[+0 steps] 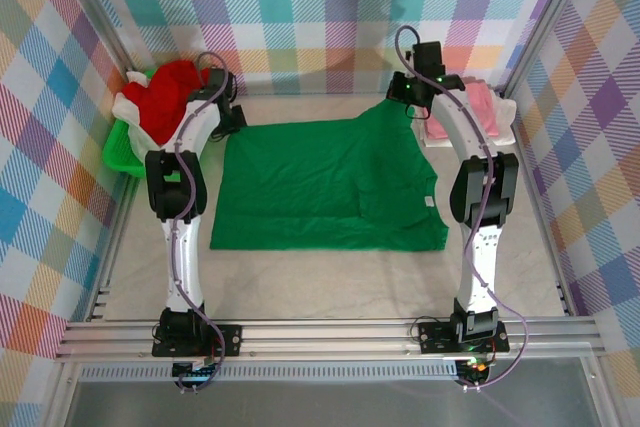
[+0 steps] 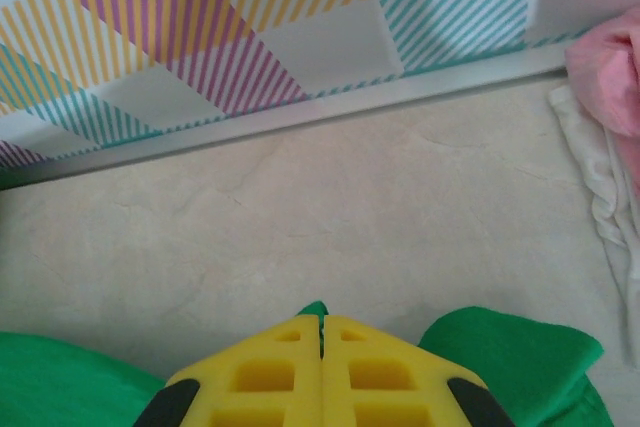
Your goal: Fold and stack the t-shirts
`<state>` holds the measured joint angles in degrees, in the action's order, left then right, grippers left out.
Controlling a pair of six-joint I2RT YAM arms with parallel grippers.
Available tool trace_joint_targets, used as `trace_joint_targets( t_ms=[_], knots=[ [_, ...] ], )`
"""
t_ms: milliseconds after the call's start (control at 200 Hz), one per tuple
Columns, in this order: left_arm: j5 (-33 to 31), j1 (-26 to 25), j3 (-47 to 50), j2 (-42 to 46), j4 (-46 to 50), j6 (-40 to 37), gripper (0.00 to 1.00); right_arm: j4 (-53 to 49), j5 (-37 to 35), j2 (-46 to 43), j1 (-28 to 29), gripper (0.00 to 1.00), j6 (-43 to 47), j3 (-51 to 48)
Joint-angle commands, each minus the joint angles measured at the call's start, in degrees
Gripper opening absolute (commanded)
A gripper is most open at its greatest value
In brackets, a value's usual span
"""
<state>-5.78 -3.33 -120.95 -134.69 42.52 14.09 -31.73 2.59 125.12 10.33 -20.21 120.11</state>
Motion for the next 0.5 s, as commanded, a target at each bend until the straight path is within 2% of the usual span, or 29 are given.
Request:
trace_joint_targets(
  t_ms=[0,235,495],
  knots=[
    [-3.2,-0.4,9.0,8.2,-5.3,-0.3,0.00,2.6,-1.7,-5.7,0.7,0.00,-1.2,-5.1],
    [-5.1,-0.7,25.5,18.6,-13.0,-1.7,0.00,5.6,-7.6,-18.4,3.9,0.00,-2.6,-23.8],
    [-7.8,-1.9,25.5,19.6,-12.8,-3.7,0.00,3.8,-12.1,-22.4,6.5,0.00,-3.0,-28.0]
  ],
)
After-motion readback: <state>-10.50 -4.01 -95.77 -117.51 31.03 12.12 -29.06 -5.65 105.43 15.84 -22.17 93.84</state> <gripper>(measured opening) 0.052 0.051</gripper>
